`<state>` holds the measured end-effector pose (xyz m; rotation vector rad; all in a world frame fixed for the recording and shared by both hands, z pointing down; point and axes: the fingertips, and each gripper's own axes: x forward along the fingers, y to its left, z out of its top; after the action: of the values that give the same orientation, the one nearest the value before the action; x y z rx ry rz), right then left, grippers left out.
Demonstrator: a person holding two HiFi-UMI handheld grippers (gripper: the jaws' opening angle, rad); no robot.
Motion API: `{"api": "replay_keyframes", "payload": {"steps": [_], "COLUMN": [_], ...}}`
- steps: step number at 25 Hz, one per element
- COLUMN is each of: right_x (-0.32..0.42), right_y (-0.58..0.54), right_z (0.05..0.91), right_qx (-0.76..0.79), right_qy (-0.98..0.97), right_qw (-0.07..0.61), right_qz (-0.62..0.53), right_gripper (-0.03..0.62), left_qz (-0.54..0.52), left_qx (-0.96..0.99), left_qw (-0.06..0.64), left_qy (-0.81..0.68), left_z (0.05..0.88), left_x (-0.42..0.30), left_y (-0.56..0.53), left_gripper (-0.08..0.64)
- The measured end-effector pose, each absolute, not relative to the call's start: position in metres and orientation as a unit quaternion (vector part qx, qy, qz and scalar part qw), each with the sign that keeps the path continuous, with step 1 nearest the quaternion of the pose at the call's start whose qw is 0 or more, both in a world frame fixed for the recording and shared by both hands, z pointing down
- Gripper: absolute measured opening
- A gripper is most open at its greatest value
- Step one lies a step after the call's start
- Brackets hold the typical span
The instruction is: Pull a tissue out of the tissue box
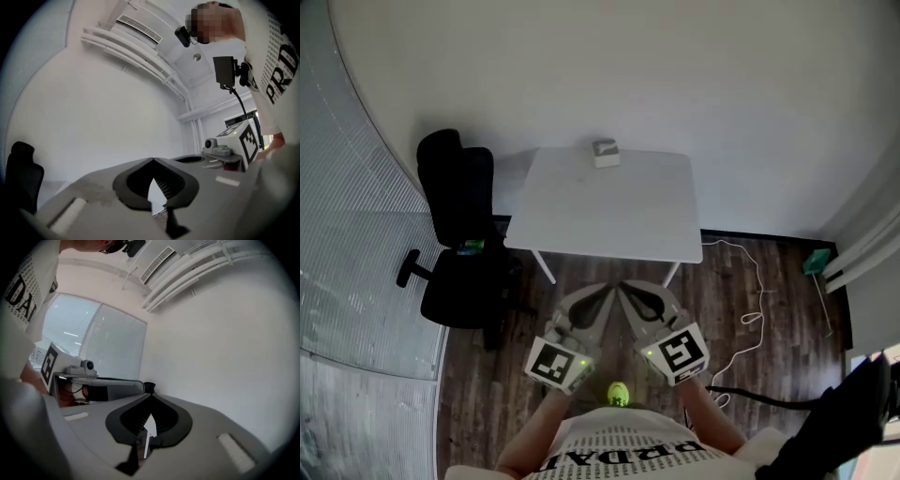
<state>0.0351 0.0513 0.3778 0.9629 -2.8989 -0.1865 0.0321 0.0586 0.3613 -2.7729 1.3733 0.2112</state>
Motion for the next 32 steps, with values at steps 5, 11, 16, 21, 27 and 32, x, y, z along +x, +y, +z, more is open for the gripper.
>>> {"api": "replay_keyframes", "payload": {"steps": [5, 11, 16, 21, 27, 32], "right_x": [0.043, 0.040, 0.034, 0.028, 0.006, -0.005], "right_y": [0.033, 0.006, -0.021, -0.050, -0.088, -0.127], "right_z": [0.376, 0.377, 0.377, 0.376, 0.378, 0.371], "right_qx": [0.312, 0.310, 0.316, 0.319, 0.324, 0.344], "right_qy": [-0.948, -0.948, -0.946, -0.945, -0.942, -0.935], "right_qw": [0.037, 0.038, 0.039, 0.052, 0.068, 0.058], "right_qz": [-0.060, -0.057, -0.057, -0.057, -0.062, -0.059], "right_gripper": [-0.002, -0.002, -0.002, -0.002, -0.002, -0.002], "left_qz": [0.074, 0.074, 0.078, 0.086, 0.086, 0.081], "left_qx": [-0.892, -0.891, -0.894, -0.898, -0.905, -0.906], "left_qw": [0.020, 0.019, 0.013, 0.014, 0.026, 0.021], "left_qy": [0.446, 0.447, 0.442, 0.431, 0.415, 0.416], "left_z": [0.360, 0.360, 0.360, 0.352, 0.345, 0.347], "left_x": [0.040, 0.037, 0.030, 0.027, 0.017, -0.006], "left_y": [0.040, 0.013, -0.014, -0.044, -0.079, -0.117], "left_gripper": [-0.009, -0.009, -0.009, -0.009, -0.009, -0.009]}}
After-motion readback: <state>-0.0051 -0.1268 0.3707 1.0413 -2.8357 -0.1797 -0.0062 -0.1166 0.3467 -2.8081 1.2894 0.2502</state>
